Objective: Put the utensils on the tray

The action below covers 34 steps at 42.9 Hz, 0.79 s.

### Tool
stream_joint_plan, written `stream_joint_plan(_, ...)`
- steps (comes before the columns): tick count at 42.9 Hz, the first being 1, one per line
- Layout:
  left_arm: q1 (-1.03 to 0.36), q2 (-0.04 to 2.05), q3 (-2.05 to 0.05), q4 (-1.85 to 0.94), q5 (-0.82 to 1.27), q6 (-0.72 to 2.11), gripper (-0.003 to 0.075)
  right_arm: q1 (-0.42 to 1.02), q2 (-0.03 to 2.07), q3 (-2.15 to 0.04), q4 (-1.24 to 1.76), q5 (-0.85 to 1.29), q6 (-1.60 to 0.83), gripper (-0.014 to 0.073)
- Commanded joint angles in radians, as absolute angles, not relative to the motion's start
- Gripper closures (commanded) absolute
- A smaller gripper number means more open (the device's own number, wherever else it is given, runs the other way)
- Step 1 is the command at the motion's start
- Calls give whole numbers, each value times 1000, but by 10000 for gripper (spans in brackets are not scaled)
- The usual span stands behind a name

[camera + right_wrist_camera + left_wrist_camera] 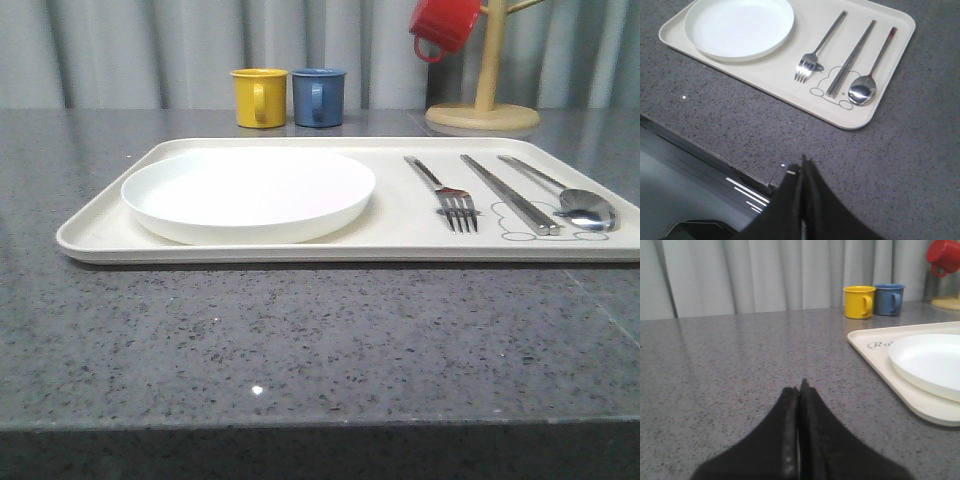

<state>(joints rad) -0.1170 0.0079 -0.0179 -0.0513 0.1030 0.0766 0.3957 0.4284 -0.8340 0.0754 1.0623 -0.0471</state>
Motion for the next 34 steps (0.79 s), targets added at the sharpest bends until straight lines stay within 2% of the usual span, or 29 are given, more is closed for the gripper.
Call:
stream_joint_plan(1, -89, -17, 3, -65, -43, 78, 741, 397, 434, -858, 72, 1000, -55, 712)
stream_joint_plan(34, -46, -26, 16, -63, -59, 78, 741, 397, 434, -858, 72, 1004, -55, 712)
